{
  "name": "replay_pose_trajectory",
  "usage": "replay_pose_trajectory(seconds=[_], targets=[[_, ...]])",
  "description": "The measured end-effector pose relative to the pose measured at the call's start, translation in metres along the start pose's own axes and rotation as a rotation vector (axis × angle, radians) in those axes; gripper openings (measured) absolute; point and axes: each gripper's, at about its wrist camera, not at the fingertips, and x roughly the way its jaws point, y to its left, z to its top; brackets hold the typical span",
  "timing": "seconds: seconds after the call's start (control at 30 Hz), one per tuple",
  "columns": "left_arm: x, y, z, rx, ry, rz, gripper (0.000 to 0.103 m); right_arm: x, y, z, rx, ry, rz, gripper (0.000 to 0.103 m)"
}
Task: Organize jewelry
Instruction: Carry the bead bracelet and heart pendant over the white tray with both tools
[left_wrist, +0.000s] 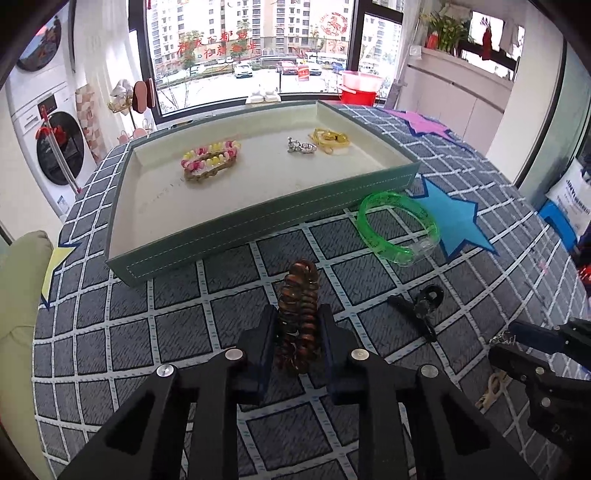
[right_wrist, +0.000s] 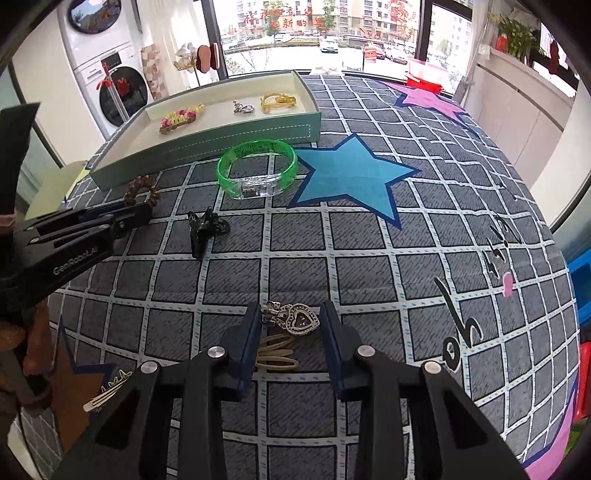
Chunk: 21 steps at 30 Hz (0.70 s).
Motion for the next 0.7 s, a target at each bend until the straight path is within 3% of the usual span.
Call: replay_pose_trajectory(seconds=[0.23, 0.7], targets=[[-0.015, 0.015, -0.004, -0.074, -0.01, -0.059, 0.037, -0.007, -0.011, 0.003, 0.048, -0.01, 0.042, 0.035], [-0.057, 0.039, 0.008, -0.142, -0.108, -0.057, 0.037, -0.034, -0.019, 0.034, 0.097, -0.066, 0.13, 0.035]])
